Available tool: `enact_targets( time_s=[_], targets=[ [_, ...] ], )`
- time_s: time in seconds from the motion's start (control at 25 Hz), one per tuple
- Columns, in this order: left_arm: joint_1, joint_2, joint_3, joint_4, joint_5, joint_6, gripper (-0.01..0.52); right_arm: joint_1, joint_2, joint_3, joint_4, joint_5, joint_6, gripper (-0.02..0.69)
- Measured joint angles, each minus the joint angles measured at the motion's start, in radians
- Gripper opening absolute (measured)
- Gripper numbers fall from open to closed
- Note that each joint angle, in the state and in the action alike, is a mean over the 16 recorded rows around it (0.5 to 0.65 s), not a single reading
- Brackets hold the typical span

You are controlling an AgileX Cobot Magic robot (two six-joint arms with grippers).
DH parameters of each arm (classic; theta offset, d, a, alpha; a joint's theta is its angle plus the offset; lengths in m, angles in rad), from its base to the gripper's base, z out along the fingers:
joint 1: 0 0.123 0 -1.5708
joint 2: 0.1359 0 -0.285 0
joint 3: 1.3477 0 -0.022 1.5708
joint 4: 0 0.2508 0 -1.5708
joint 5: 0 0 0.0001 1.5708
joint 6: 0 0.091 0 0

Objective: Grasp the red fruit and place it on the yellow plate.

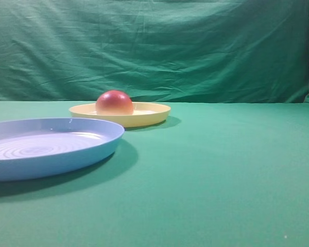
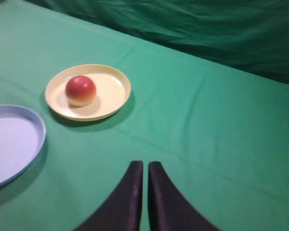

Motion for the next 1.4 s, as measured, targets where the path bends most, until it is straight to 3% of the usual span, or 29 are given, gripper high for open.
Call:
enact_targets(
  time_s=[0.52,1.4],
  targets=[
    [0.0,0.0,0.0,0.0,0.0,0.0,0.157,-0.146,-0.265,0.306,0.009,-0.076,0.023,0.0],
    [0.0,0.0,0.0,0.0,0.0,0.0,0.157,-0.152,-0.281,0.335,0.021,-0.063,0.028,0.0]
  ],
)
